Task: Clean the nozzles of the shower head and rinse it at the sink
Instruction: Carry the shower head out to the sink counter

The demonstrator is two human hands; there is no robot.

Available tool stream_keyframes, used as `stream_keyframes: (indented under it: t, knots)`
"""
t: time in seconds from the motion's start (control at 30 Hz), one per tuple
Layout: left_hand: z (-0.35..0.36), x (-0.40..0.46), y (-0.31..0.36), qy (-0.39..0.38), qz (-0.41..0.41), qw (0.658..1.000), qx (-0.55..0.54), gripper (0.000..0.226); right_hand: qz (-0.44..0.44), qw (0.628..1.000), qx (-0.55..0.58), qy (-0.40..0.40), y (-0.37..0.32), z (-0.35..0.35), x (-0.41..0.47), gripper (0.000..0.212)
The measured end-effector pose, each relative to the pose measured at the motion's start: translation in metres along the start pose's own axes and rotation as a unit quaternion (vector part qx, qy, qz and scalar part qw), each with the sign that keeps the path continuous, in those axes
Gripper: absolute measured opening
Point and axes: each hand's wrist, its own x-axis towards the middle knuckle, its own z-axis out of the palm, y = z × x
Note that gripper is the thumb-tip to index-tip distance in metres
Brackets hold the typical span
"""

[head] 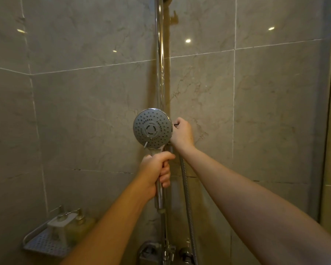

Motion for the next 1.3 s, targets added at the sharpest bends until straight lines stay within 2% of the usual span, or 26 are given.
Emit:
stream_keyframes:
  t: [0.07,0.3,0.47,0.53,0.77,0.93,1.0,1.13,1.3]
  knots:
    - [-0.005,-0.002,-0.003,0.008,-0.001,1.0,0.001,0.043,0.015,1.0,-0.002,0.012,-0.001,0.0,-0.004,0.029]
    - [-0.019,-0.011,-0.009,0.036,-0.011,0.999,-0.007,0.044,0.037,0.998,-0.045,-0.018,0.0,-0.009,-0.004,0.031]
    - [-0.022,-0.013,-0.008,0.035,0.005,0.999,-0.005,0.044,0.067,0.996,0.048,-0.04,0.011,-0.008,-0.008,0.027]
    - [-0.02,-0.013,-0.008,0.037,0.01,0.999,0.0,0.044,0.065,0.995,0.053,-0.057,0.015,-0.01,-0.013,0.029]
    - [-0.01,-0.022,-0.019,0.028,0.014,0.999,0.035,0.043,-0.023,0.994,-0.075,-0.081,0.028,-0.025,-0.04,0.063]
    - [-0.017,-0.043,-0.057,-0.029,0.0,0.999,0.029,0.047,-0.013,0.989,-0.149,-0.025,0.042,-0.052,-0.094,0.066]
    - [-0.023,-0.056,-0.073,-0.061,-0.014,0.998,0.02,0.047,0.005,0.978,-0.207,-0.012,0.052,-0.065,-0.128,0.064]
    - [-0.028,-0.081,-0.106,-0.12,-0.059,0.991,0.021,0.048,0.053,0.934,-0.355,0.001,0.071,-0.094,-0.209,0.057]
    - [-0.019,-0.139,-0.152,-0.244,-0.134,0.96,0.04,0.046,0.198,0.864,-0.462,0.032,0.066,-0.133,-0.321,0.053]
